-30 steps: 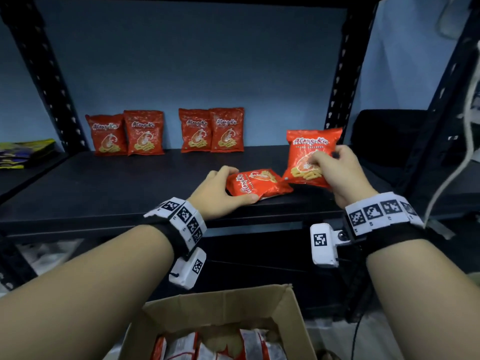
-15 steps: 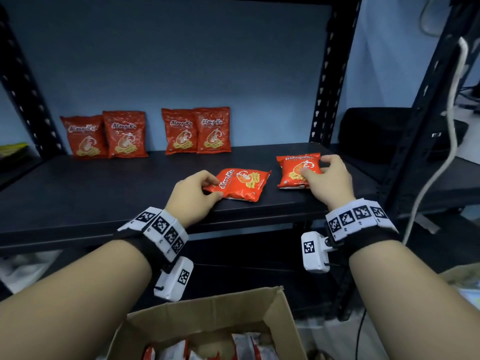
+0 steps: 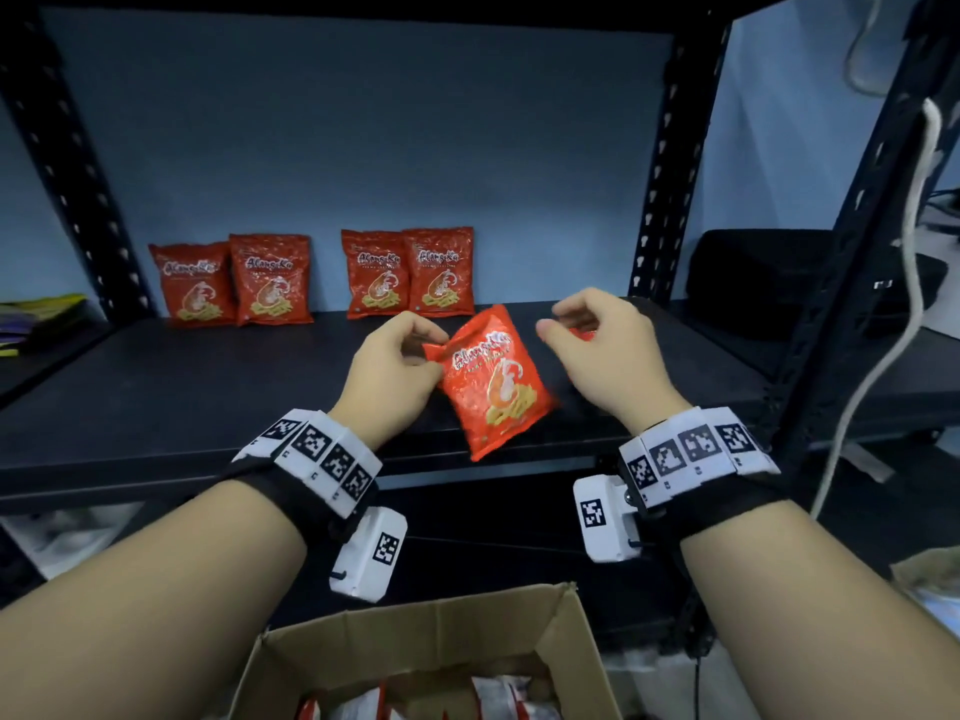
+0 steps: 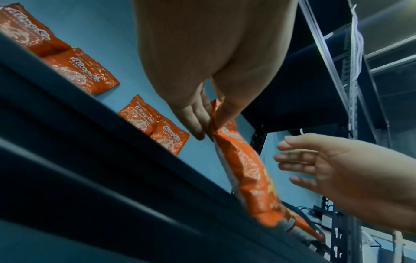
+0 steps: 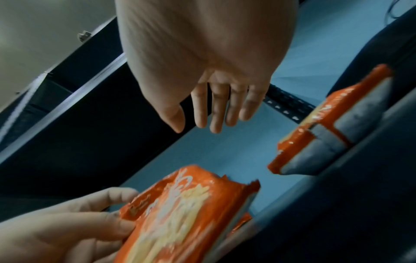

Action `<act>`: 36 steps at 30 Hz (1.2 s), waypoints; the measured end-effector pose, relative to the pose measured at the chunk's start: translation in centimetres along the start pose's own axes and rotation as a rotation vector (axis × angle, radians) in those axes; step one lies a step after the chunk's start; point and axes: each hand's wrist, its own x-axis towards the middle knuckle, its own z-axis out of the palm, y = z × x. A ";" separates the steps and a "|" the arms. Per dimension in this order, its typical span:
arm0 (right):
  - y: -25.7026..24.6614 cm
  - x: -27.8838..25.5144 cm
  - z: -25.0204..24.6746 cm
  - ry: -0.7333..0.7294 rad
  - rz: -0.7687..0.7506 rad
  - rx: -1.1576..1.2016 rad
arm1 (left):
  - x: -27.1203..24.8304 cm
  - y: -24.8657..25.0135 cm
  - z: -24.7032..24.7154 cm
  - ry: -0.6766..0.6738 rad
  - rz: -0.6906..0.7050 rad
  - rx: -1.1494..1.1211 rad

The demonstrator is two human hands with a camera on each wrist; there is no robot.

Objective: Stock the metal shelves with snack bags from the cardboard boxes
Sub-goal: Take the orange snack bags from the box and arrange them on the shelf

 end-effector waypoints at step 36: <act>-5.7 -5.3 4.5 -0.407 0.358 0.701 | -4.3 1.7 -6.3 -0.112 -0.072 -0.265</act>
